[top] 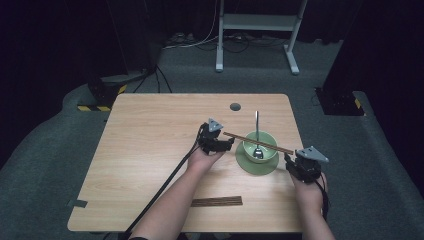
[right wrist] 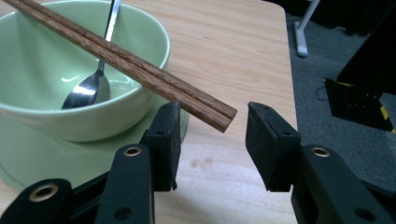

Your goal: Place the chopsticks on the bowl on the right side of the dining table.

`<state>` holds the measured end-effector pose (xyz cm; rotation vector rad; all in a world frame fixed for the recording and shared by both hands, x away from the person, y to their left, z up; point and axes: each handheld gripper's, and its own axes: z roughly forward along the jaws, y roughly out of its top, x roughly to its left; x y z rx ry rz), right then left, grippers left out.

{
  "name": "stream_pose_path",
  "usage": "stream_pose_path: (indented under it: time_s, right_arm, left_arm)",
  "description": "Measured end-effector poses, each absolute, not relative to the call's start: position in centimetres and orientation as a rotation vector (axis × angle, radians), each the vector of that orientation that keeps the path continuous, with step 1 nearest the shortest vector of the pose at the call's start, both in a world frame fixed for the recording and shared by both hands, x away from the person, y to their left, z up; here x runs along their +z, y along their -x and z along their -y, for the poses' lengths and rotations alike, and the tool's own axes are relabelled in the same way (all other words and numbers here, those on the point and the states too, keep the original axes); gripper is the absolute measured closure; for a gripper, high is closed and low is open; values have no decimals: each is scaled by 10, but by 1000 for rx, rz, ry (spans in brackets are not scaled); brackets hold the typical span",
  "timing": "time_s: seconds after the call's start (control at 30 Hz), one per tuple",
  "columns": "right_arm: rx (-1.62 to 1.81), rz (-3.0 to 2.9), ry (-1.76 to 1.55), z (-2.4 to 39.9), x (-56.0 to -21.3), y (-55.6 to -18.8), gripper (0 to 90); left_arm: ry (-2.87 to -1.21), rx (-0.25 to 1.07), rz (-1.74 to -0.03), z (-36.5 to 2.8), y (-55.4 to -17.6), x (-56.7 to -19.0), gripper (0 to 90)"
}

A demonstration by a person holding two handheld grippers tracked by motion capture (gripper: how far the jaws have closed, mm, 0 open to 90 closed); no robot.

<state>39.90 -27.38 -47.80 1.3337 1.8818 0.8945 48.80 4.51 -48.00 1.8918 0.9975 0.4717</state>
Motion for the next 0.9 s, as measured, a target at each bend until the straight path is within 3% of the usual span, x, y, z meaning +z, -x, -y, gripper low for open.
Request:
stream_pose_path:
  time_s: [0.67,0.9]
  right_arm:
    - [875,-1934,-1291,265,-480,-406,538]
    - [871,-1930,-1282,267,-478,-403,535]
  left_arm:
    - [-1932,436,-990,-36,-485,-489,276]
    - [-1942,447,-961,-38,-475,-488,324]
